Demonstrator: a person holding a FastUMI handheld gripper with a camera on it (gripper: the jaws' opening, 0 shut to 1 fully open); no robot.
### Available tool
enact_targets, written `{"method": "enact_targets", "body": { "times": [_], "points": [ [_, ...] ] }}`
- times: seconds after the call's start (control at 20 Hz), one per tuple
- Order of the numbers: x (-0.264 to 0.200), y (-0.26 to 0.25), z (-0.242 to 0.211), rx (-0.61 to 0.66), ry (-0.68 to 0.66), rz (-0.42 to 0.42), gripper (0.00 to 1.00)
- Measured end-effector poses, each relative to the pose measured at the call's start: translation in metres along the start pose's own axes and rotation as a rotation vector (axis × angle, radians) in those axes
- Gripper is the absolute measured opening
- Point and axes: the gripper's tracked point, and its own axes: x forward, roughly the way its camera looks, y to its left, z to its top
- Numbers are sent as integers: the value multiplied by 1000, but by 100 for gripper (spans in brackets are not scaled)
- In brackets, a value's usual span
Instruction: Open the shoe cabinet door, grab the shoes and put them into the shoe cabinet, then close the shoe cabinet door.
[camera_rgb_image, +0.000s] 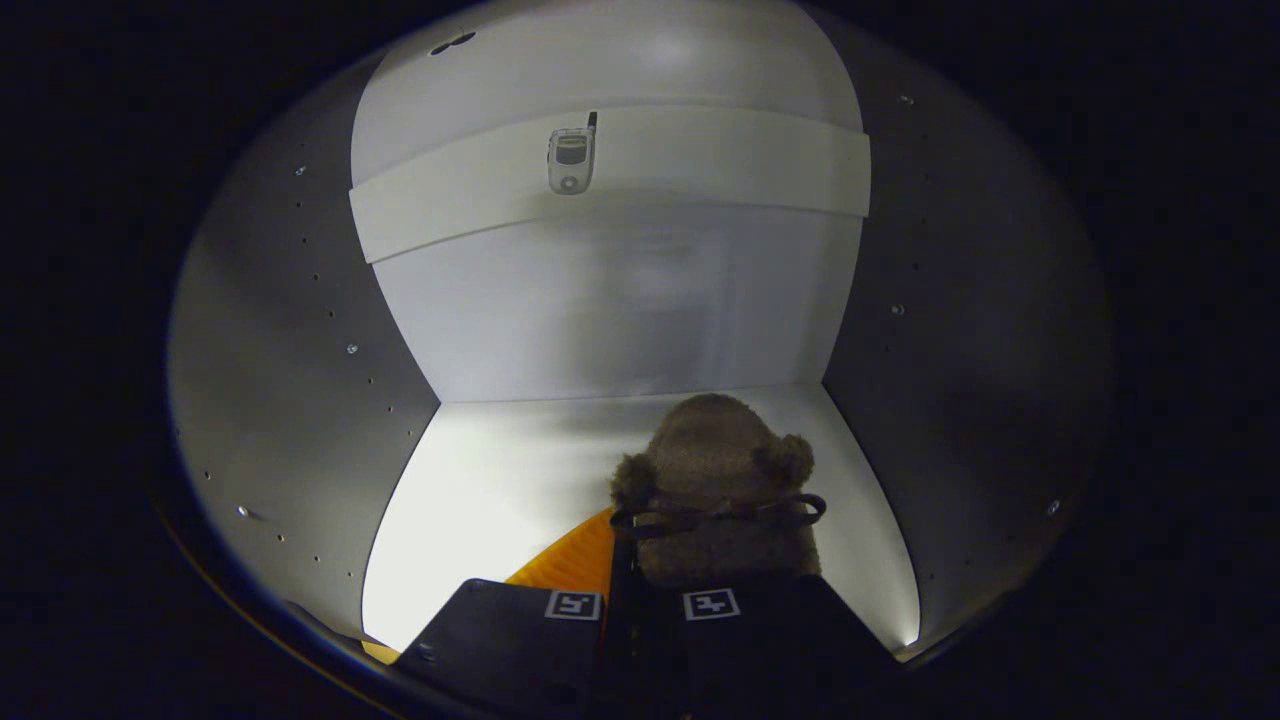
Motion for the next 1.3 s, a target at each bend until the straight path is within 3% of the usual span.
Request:
{"method": "enact_targets", "body": {
  "times": [0.05, 0.2, 0.5, 0.7, 1.05, 1.3],
  "points": [
    [-1, 1, -1, -2, 6, 4, 16],
    [-7, 5, -3, -24, -4, 9, 32],
    [-29, 14, -4, -31, -57, 15, 79],
    [-48, 13, -2, -17, -98, 14, 96],
    [-103, 15, 10, -27, -214, 37, 98],
    [-181, 20, 23, -5, -373, 53, 97]
  ]
}}
